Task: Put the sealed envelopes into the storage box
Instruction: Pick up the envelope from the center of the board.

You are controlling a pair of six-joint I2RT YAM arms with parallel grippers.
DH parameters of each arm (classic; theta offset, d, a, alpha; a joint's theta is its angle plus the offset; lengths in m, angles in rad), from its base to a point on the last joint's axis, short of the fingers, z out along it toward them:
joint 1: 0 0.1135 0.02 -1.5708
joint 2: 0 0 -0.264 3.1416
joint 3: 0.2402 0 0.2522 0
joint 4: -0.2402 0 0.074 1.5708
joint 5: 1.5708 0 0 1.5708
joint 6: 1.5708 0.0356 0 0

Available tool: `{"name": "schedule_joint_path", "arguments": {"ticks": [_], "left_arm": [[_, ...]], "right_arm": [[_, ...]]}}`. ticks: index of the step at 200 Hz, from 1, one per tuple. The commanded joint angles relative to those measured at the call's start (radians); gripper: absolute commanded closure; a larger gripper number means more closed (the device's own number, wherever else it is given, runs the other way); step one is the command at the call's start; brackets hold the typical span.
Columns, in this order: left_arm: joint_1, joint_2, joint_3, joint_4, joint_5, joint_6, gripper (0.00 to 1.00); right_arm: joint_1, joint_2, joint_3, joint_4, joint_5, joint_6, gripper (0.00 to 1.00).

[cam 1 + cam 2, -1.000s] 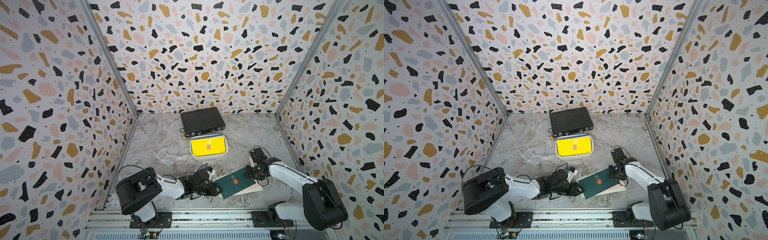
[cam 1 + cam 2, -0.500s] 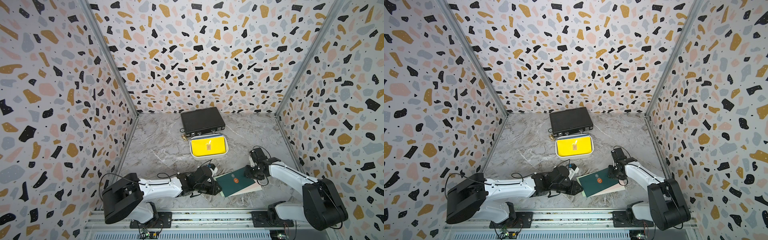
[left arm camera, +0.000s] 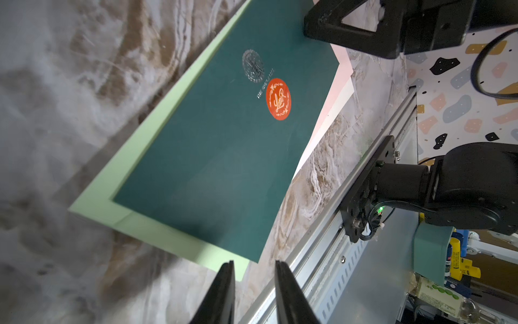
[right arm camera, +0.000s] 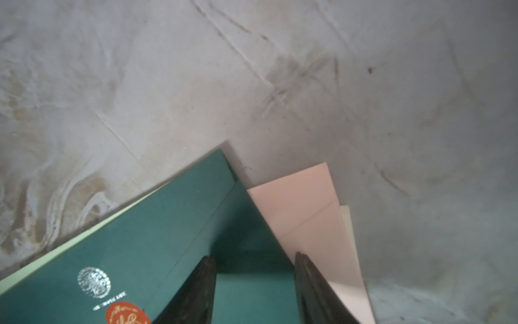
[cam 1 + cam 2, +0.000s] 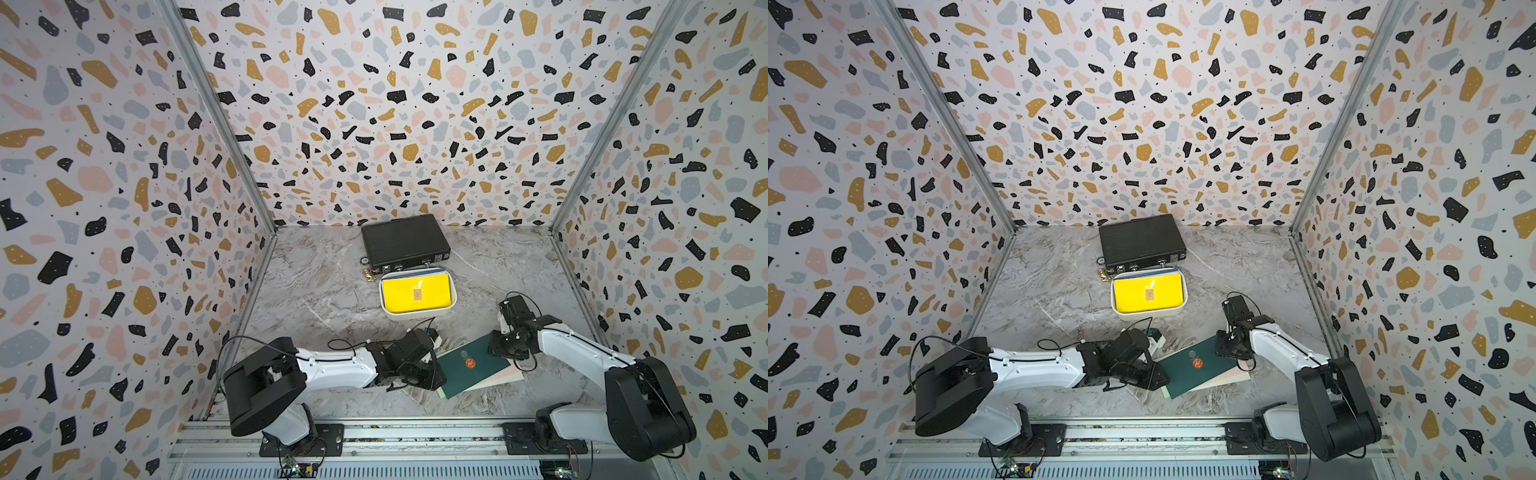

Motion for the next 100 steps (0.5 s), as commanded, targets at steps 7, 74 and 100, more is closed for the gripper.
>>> {"name": "schedule_joint_path", "arguments": {"ticks": [7, 74, 100], "left_arm": [[-0.004, 0.070, -0.047, 0.234, 0.028, -0.078, 0.68], [-0.004, 0.084, -0.104, 0.273, -0.003, -0.111, 0.68], [-0.004, 0.075, -0.148, 0.310, -0.018, -0.135, 0.68]], "right_arm": [[0.000, 0.002, -0.020, -0.012, -0.029, -0.004, 0.49], [0.000, 0.006, -0.021, -0.007, -0.033, -0.003, 0.49], [0.000, 0.006, -0.023, -0.007, -0.034, -0.003, 0.49]]}}
